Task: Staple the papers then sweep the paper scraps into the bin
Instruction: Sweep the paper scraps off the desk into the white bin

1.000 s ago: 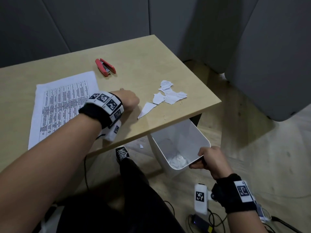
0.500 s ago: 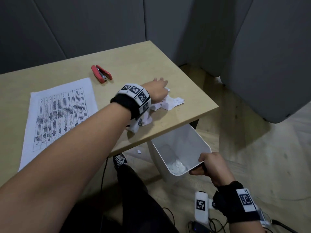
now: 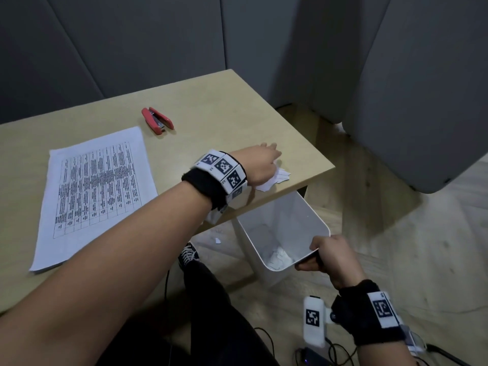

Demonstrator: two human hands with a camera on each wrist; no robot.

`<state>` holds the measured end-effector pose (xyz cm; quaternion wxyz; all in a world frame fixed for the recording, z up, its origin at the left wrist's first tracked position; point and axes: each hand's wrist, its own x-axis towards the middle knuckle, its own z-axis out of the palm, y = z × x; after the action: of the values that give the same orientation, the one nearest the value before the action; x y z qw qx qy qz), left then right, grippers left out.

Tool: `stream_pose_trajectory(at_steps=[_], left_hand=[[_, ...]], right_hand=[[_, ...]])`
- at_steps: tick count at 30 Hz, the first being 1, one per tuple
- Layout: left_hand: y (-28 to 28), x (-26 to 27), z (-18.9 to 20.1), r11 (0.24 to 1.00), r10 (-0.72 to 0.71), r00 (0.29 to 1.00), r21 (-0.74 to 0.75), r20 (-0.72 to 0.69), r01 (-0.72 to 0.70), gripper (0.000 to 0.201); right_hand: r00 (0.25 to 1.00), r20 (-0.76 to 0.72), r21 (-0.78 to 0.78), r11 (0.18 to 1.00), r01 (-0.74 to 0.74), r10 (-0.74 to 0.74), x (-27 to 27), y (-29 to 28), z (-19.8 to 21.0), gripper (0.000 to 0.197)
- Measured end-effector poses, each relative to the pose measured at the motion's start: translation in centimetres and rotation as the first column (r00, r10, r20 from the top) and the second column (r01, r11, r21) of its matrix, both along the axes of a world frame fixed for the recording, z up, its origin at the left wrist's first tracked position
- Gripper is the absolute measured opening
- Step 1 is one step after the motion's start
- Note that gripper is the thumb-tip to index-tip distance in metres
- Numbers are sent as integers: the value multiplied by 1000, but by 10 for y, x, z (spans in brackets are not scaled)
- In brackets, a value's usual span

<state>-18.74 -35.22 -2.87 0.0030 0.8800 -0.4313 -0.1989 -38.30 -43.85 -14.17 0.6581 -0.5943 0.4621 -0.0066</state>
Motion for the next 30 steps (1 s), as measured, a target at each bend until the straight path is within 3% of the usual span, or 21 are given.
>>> stream_pose_trajectory(at_steps=[6, 10, 16, 19, 21, 25, 27, 30], left_hand=[[-8, -7, -4, 995, -39, 999, 94, -7, 40, 35], [1, -26, -6, 994, -63, 998, 92, -2, 63, 40], [18, -70, -20, 989, -135, 985, 51, -103, 141, 51], [27, -80, -13, 987, -158, 978, -41, -139, 154, 54], [36, -64, -12, 995, -88, 991, -55, -103, 83, 53], [62, -17, -7, 981, 192, 981, 26, -14, -192, 60], [67, -2, -2, 959, 281, 958, 54, -53, -279, 62], [60, 14, -1, 941, 317, 943, 157, -99, -300, 48]], right_hand=[[1000, -1, 1, 1000, 15, -15, -3, 3, 2, 28], [1000, 5, 3, 1000, 13, -13, -3, 3, 2, 28], [1000, 21, 13, 1000, 18, -18, -2, 5, 4, 21], [1000, 23, 24, 1000, 19, -20, -2, 5, 2, 14], [999, 28, 27, 1000, 15, -16, -2, 5, 1, 16], [1000, 26, 27, 1000, 12, -13, -1, 7, -1, 20], [1000, 25, 27, 1000, 16, -17, 1, 7, -4, 25], [1000, 20, 14, 1000, 21, -21, 5, 9, -5, 27]])
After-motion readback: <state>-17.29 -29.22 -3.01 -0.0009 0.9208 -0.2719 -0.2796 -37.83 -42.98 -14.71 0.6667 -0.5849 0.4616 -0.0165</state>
